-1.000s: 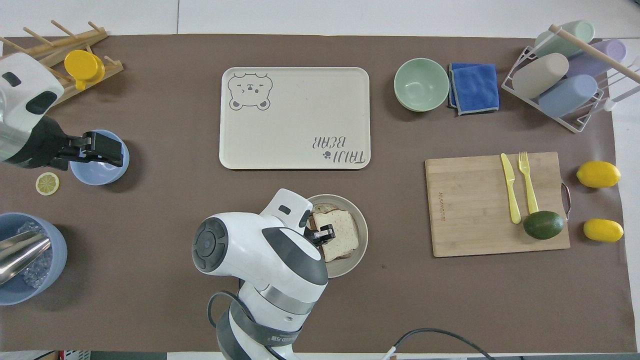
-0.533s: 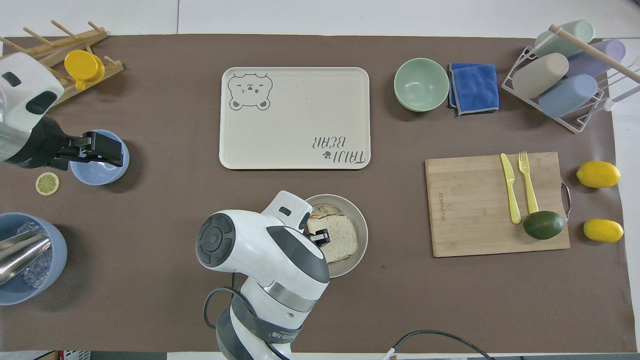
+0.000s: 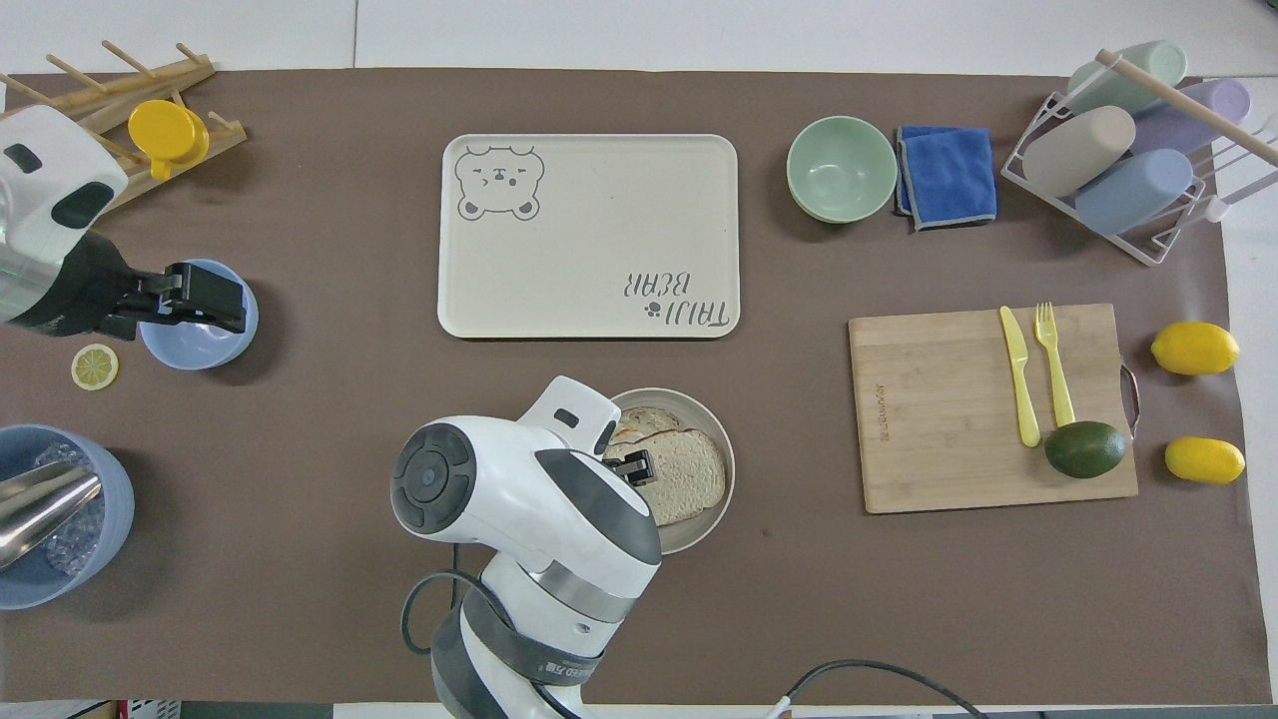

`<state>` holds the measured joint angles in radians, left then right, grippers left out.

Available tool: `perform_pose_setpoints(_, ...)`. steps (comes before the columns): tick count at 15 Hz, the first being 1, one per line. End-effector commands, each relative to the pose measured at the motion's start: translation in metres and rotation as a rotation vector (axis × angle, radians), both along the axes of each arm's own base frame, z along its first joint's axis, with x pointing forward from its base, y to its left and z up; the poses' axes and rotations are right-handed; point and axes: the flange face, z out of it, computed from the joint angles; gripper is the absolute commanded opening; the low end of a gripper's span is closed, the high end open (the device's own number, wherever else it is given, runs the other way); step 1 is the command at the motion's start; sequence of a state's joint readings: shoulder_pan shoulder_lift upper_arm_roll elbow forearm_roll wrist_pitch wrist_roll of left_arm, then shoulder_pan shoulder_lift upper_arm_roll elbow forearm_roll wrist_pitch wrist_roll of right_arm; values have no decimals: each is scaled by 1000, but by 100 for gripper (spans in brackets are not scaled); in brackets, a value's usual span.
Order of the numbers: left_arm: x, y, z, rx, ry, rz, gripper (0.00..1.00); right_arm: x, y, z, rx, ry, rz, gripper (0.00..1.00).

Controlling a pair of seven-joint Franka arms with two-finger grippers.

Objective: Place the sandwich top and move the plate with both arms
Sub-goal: 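Lift the right gripper away and retract it toward the cutting board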

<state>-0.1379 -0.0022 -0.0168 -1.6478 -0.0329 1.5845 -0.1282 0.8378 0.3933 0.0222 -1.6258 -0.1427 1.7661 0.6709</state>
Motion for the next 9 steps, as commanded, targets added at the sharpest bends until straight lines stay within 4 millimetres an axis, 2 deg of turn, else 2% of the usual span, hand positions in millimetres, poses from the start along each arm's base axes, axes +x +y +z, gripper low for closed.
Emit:
perform_pose_setpoints(1,-3,4,2,14,-2,-2,100,18,-21,35,75,-29,-61,100)
perform_pose_setpoints(2,-3,4,2,14,-2,-2,100,34,-39,49,97,-47,-90,100)
perform_pose_setpoints(3,-3,4,2,14,-2,-2,100,55,-66,65,115,-59,-106,100)
perform_pose_setpoints(6,-3,4,2,14,-2,-1,100,104,-157,112,149,-95,-193,100)
perform_pose_setpoints(9,-3,4,2,14,-2,-2,100,120,-239,156,171,-56,-229,100)
